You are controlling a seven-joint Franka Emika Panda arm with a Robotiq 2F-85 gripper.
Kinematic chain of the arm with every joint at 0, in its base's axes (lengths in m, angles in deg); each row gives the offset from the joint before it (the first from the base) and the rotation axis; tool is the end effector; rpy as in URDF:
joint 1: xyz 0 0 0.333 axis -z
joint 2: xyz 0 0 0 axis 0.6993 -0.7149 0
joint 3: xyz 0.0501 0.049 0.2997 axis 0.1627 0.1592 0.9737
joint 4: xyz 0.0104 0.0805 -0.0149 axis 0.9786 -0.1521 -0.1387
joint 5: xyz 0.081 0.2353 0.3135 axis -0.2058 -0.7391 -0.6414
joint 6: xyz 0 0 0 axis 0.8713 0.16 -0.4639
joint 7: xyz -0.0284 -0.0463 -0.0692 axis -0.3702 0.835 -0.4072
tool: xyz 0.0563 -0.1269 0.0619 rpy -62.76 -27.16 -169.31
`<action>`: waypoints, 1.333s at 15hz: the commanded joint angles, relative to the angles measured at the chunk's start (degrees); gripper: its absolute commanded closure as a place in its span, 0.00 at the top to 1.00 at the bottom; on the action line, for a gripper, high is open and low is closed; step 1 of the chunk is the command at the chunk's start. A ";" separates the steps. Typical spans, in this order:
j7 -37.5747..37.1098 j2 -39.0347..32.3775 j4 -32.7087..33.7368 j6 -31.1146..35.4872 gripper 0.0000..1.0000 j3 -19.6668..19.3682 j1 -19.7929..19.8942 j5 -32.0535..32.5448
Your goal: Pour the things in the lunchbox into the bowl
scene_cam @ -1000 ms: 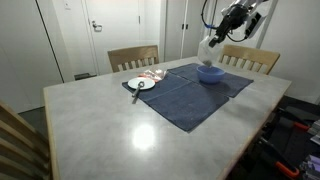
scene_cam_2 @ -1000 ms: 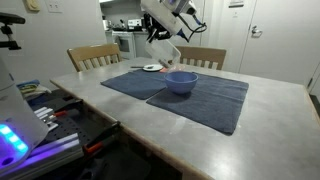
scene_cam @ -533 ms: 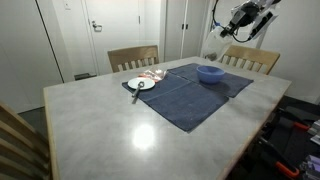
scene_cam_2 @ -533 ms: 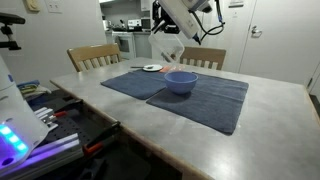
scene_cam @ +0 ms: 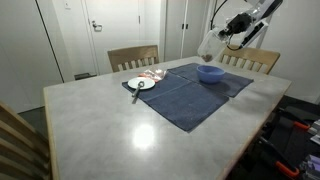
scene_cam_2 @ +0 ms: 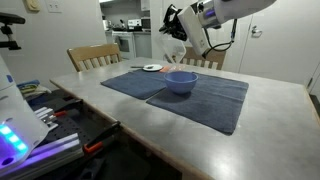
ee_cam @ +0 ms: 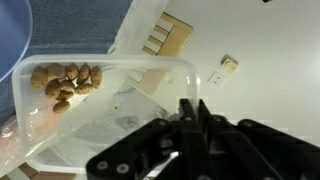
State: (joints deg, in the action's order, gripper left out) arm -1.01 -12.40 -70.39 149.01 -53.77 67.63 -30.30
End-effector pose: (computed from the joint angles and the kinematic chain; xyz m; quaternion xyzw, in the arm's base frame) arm 0.4847 -0.2096 0.2496 -0.7786 -0.2041 -0.1795 0.5655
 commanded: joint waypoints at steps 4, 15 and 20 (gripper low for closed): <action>2.11 -10.44 10.25 -12.21 0.02 2.06 5.69 -3.70; 4.27 -21.46 18.51 -27.24 0.02 2.51 11.44 -7.66; 4.40 -25.35 22.05 -31.40 0.02 3.28 13.11 -8.76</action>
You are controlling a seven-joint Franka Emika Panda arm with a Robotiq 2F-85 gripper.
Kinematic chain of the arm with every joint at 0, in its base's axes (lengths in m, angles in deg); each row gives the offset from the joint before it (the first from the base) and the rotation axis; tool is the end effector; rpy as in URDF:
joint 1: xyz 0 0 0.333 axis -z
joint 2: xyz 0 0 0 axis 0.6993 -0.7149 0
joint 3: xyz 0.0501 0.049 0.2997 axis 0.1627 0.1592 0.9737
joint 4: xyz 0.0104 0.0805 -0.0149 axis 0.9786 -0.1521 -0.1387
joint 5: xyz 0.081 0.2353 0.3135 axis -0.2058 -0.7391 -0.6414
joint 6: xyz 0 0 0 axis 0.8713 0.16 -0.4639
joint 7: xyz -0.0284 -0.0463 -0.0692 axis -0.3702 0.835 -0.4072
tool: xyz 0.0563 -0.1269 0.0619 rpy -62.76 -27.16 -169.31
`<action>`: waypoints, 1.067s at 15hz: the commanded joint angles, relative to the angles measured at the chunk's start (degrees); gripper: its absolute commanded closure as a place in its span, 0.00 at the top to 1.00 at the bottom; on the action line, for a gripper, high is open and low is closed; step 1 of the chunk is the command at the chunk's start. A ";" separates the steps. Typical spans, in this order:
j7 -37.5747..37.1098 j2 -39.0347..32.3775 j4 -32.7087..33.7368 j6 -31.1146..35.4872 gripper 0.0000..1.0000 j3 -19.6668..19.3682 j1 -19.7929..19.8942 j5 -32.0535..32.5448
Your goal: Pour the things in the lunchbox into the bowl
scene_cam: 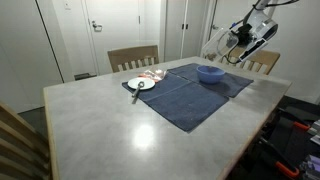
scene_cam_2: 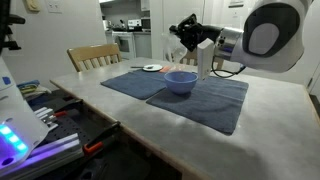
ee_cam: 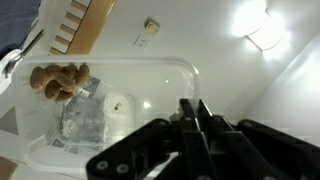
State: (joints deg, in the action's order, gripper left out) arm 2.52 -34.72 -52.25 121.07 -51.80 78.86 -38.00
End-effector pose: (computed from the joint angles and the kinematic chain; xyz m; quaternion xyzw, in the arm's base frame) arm 0.4677 -0.2694 0.1984 -0.6166 -0.1839 -0.2208 0.7330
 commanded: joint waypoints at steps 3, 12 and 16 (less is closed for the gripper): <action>0.92 -4.79 6.02 -5.26 0.02 1.81 2.67 -1.28; 0.65 -8.58 11.41 -9.71 0.02 3.49 4.28 -1.78; 0.36 -9.82 13.14 -10.68 0.02 3.96 4.45 -2.31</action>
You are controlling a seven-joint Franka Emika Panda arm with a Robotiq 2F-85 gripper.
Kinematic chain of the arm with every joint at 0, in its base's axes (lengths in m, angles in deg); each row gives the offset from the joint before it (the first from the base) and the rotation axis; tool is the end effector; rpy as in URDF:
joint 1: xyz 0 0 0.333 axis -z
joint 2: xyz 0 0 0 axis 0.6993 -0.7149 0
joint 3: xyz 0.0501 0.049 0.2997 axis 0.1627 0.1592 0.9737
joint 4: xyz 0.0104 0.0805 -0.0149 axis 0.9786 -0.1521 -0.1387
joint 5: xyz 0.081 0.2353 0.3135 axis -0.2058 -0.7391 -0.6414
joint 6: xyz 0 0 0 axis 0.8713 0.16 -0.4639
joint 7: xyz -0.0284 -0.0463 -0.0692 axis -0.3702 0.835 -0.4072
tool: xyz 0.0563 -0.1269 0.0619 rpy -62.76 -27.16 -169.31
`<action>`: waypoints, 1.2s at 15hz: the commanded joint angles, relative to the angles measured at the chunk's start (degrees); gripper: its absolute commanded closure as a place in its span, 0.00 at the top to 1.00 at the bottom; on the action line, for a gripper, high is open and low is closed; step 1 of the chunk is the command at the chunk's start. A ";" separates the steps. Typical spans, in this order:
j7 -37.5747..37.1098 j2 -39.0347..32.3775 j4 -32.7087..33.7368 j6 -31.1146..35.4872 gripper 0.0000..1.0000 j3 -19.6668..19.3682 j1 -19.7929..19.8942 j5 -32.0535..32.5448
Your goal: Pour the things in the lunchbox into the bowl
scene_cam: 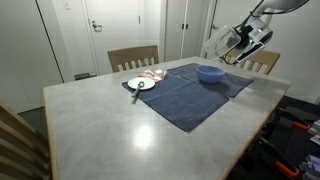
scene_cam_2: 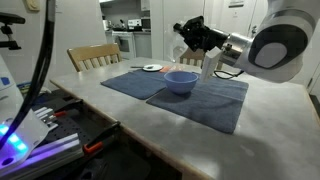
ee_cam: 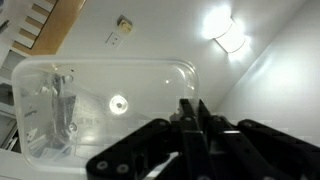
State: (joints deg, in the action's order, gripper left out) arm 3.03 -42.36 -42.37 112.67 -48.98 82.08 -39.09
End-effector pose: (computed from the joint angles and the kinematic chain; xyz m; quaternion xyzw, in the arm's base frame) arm 0.4741 -0.2830 0.1916 -0.5560 -0.2160 -0.2286 0.7694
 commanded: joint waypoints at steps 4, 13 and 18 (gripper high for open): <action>-0.18 -2.97 4.41 -2.74 0.02 1.32 1.28 -1.27; -0.76 -3.17 5.86 -2.83 0.02 1.21 1.16 -0.86; -1.51 -2.12 5.77 -1.98 0.02 0.90 0.49 -0.56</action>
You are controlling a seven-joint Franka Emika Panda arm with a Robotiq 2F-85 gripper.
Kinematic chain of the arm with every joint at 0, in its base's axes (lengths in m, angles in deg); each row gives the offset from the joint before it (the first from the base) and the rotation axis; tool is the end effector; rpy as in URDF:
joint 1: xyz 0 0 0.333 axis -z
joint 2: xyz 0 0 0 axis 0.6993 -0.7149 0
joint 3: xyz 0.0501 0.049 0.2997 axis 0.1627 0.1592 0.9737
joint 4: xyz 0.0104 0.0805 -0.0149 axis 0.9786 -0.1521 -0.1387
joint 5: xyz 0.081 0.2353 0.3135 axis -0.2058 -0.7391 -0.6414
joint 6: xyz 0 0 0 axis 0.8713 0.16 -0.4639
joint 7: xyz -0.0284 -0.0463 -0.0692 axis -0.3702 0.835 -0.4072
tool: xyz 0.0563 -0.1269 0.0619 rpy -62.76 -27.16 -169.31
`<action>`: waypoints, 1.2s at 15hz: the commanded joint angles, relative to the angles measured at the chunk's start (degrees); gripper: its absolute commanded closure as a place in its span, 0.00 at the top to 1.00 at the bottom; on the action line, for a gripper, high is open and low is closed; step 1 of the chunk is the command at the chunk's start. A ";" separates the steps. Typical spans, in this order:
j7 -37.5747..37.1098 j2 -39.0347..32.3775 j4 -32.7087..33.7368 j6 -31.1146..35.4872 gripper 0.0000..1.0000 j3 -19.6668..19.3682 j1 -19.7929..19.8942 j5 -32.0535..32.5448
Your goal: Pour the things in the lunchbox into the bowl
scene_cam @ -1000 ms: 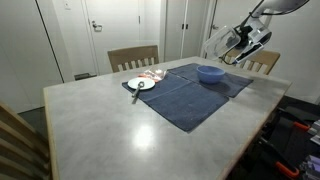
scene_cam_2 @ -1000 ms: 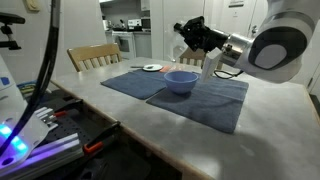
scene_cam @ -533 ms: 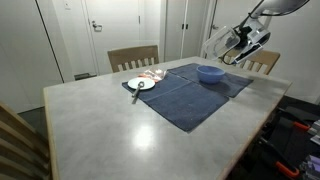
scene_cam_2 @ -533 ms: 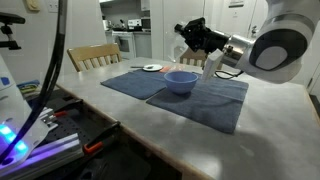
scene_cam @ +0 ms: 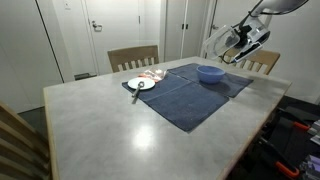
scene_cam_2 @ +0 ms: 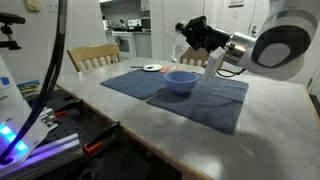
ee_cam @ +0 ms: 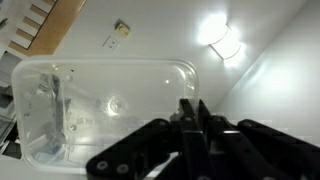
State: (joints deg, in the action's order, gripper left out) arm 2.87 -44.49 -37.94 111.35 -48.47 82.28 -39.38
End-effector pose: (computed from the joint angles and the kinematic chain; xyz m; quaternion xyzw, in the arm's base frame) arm 0.4839 -0.2871 0.1937 -0.5510 -0.2356 -0.2278 0.7675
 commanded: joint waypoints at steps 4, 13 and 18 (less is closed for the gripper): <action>-3.83 1.37 0.80 0.67 0.02 0.03 -0.89 -0.05; -10.96 6.77 -2.51 5.03 0.02 -1.34 -7.54 1.54; -14.38 12.40 -6.51 12.25 0.02 -2.54 -12.39 4.25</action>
State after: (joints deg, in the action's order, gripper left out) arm -10.41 -37.79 -38.60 118.36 -49.54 72.96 -37.63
